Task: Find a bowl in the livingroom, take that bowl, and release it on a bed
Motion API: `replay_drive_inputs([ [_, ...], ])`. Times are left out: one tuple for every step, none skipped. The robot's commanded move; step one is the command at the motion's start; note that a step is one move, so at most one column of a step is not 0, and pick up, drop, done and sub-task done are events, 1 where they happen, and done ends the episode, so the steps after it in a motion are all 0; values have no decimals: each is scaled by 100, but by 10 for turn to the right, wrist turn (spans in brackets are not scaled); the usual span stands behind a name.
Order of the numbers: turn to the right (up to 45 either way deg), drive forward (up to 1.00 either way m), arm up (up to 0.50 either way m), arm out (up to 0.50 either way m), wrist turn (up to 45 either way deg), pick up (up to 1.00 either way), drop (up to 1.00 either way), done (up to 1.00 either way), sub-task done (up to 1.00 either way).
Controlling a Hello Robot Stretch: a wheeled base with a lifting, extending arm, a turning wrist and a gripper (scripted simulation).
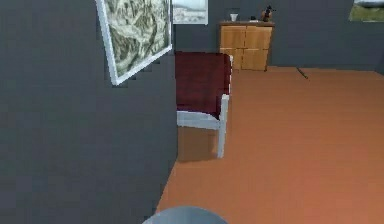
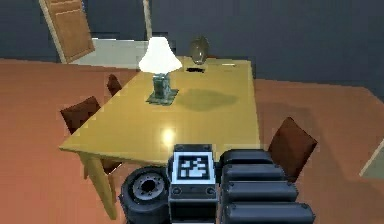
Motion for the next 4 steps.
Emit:
replay_drive_inputs([
  [90, 0, 0, 0, 0, 0, 0, 0, 0],
  [0, 45, 0, 0, 0, 0, 0, 0, 0],
  [300, 0, 0, 0, 0, 0, 0, 0, 0],
  [0, 100, 0, 0, 0, 0, 0, 0, 0],
])
